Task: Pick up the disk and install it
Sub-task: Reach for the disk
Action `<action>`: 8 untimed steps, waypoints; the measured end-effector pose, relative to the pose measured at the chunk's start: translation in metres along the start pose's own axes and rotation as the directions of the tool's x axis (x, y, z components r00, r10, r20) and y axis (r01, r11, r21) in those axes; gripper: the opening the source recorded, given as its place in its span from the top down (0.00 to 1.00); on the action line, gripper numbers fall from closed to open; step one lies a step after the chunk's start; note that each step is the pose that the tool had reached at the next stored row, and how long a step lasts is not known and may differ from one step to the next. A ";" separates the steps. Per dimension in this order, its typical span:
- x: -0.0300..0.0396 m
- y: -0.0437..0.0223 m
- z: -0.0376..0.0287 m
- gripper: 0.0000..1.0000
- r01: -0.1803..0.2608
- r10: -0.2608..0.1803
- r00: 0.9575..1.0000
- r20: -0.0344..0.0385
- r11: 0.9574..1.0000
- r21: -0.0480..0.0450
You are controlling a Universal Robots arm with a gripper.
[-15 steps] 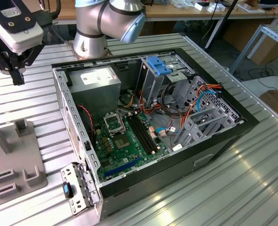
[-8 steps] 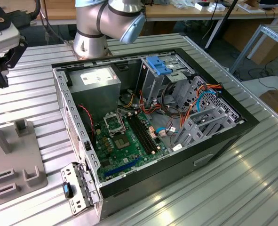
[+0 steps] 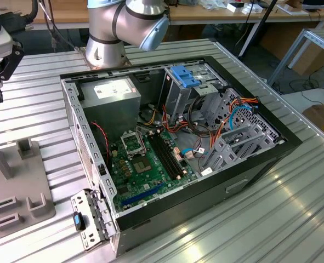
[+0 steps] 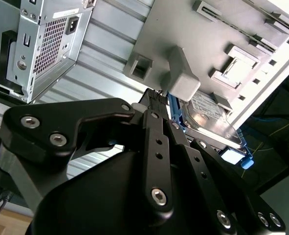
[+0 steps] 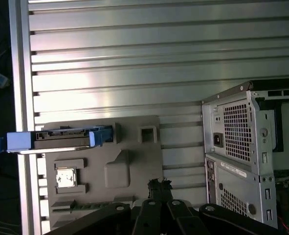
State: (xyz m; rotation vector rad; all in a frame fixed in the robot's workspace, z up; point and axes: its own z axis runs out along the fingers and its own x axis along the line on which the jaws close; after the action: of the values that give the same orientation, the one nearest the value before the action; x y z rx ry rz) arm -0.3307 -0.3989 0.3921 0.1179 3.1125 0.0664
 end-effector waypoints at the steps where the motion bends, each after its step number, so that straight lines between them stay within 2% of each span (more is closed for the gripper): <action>1: 0.0000 0.0000 0.0000 0.89 0.000 0.000 1.000 0.000 1.000 0.000; 5: 0.0018 -0.0001 0.0000 0.89 0.000 0.000 1.000 0.000 1.000 0.000; 8: 0.0094 -0.0007 -0.0002 0.89 0.000 0.000 1.000 0.000 1.000 0.000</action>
State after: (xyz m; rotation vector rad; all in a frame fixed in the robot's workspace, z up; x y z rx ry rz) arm -0.3401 -0.3989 0.3920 0.1180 3.1125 0.0665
